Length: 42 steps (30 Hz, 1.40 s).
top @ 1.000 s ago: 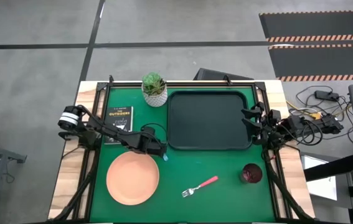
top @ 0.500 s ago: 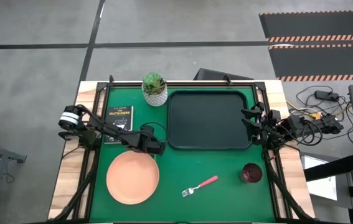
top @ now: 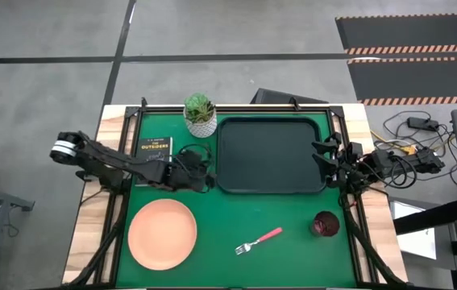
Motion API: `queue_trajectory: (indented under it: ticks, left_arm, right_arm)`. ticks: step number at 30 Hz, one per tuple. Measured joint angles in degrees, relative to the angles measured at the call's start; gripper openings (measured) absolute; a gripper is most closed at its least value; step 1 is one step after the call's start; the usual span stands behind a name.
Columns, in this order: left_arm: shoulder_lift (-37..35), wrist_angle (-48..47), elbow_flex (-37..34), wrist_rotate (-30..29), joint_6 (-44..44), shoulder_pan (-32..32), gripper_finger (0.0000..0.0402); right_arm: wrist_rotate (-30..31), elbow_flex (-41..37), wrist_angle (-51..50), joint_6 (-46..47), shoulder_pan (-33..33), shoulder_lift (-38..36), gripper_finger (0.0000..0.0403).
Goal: Pick and place plate/cup/fork/spoon on tray
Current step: Put the blue spoon on the tray
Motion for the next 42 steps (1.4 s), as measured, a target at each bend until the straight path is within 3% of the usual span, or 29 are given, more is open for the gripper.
queue_trajectory:
  ticks: [2, 5, 8, 10, 16, 26, 33, 42]
  left_arm:
    - [-1.6, 13.5, -1.2, 5.9, 13.0, -0.5, 0.0001]
    - [-2.8, 35.2, -4.1, 24.3, 30.4, -1.2, 0.0000]
    - [-1.9, 52.7, -7.0, 40.3, 38.5, -1.7, 0.0000]
    - [-0.9, 59.4, -8.6, 45.6, 40.2, -1.8, 0.0000]
    - [3.9, 61.5, -8.2, 46.0, 40.9, -1.7, 0.0000]
    - [9.9, 63.3, -5.7, 47.1, 41.4, -1.7, 0.0000]
    - [9.7, 65.3, -5.7, 58.9, 41.3, -1.9, 0.0000]
    - [10.4, 65.1, -6.5, 57.7, 41.3, -2.0, 0.0000]
  right_arm:
    - [0.0, 0.0, 0.0, 0.0, 0.0, 0.0, 0.0201]
    - [0.0, 0.0, 0.0, -0.1, 0.0, 0.3, 0.0201]
    - [-2.2, 0.0, 0.1, -0.3, 0.0, 1.1, 0.0201]
    - [-6.1, 0.0, 0.3, -0.9, 0.0, 2.2, 0.0201]
    - [-8.6, 3.8, 1.7, -0.7, 0.0, 10.1, 0.0201]
    - [-9.7, 14.8, 1.7, -5.5, 0.0, 32.8, 0.0201]
    - [-26.0, 22.0, 2.8, -7.8, 0.0, 44.7, 0.0201]
    - [-28.2, 27.8, 5.5, -9.1, 0.0, 53.3, 0.0201]
